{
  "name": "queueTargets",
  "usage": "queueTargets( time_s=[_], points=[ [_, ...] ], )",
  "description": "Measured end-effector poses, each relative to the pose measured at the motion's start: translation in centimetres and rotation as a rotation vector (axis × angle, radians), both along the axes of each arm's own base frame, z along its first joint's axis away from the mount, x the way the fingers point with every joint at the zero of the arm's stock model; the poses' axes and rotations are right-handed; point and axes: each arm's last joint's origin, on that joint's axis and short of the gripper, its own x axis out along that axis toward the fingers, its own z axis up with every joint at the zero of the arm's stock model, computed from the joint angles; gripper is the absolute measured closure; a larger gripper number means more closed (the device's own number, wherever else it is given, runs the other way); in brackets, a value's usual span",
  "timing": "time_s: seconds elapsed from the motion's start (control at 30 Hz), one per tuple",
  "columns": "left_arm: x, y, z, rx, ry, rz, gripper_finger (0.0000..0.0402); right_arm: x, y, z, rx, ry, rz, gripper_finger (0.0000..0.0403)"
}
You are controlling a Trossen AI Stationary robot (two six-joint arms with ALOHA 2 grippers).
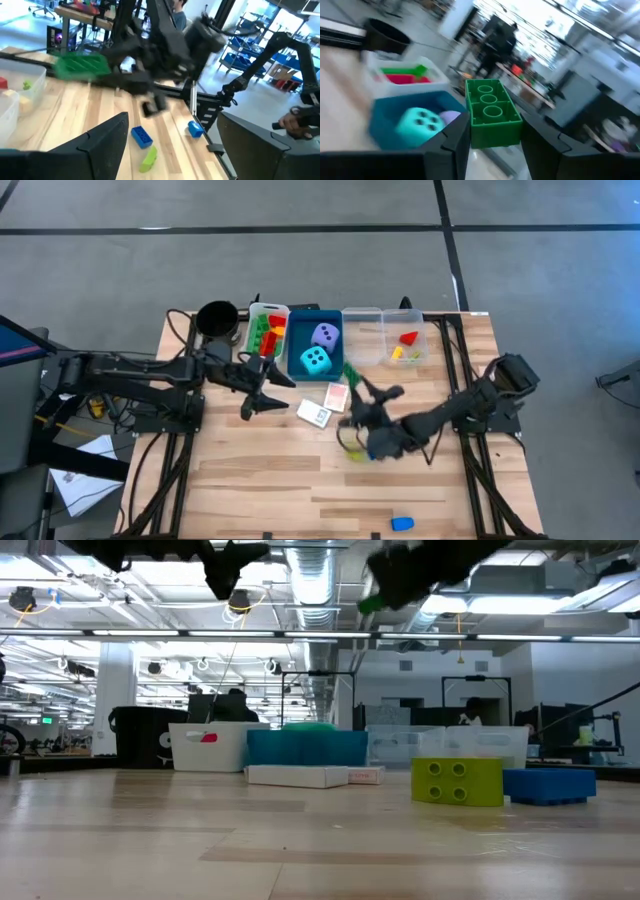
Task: Pick & Place Toys
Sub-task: Put the small green game piece into the right transparent bin
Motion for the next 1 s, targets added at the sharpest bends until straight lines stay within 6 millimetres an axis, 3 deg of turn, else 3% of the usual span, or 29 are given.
queueTargets(
  time_s=[0.13, 0.23, 0.4, 0.67, 0.87, 1.0],
  points=[
    [-0.1, 0.0, -1.4, -0.006, 0.049, 0.000, 0.0105, -0.8, -4.1, -0.7, 0.020, -0.036, -0.095, 0.0262],
    [-0.3, 0.0, -2.5, -0.033, 0.083, 0.003, 0.0105, -2.2, -6.7, -0.7, 0.110, -0.125, -0.066, 0.0262],
    [-0.7, -0.1, -4.0, -0.091, 0.135, 0.012, 0.0105, -5.9, -10.3, -1.2, 0.215, -0.241, -0.111, 0.0258],
    [-0.9, 0.0, -5.2, -0.124, 0.146, 0.064, 0.0105, -11.5, -14.8, -3.8, 0.438, -0.307, -0.254, 0.0259],
    [-1.0, 0.1, -5.2, -0.131, 0.098, 0.101, 0.0105, -12.7, -17.2, -4.8, 0.555, -0.242, -0.364, 0.0248],
    [-1.0, 0.0, -5.2, -0.131, 0.094, 0.094, 0.0105, -12.9, -17.9, -4.7, 0.581, -0.214, -0.365, 0.0212]
  ],
)
